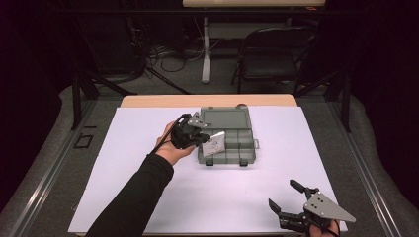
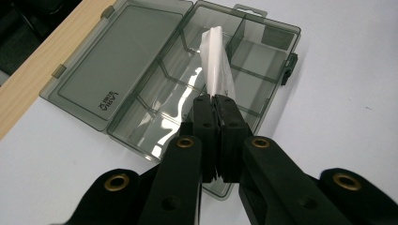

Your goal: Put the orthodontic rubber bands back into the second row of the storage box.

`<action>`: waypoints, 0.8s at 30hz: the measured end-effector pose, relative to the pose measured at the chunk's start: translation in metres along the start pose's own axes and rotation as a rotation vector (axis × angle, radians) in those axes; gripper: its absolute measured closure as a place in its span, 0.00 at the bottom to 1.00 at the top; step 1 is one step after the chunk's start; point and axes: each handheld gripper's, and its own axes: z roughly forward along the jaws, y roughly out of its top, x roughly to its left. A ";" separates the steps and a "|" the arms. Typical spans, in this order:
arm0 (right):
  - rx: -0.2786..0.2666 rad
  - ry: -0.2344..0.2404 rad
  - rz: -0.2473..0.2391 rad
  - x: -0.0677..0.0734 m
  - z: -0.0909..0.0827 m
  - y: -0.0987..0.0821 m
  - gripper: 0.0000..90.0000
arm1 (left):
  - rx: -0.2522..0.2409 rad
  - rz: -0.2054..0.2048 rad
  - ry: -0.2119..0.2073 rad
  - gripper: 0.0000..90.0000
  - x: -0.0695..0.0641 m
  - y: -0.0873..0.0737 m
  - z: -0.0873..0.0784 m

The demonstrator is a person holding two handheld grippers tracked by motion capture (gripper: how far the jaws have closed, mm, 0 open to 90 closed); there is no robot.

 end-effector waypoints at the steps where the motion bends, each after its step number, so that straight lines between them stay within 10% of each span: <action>1: 0.000 0.000 0.001 0.000 0.000 0.000 0.13 | 0.000 0.003 -0.002 0.98 0.000 0.000 0.001; 24: 0.001 0.002 0.004 0.000 0.000 0.000 0.13 | 0.038 0.003 -0.046 0.98 -0.003 -0.005 0.022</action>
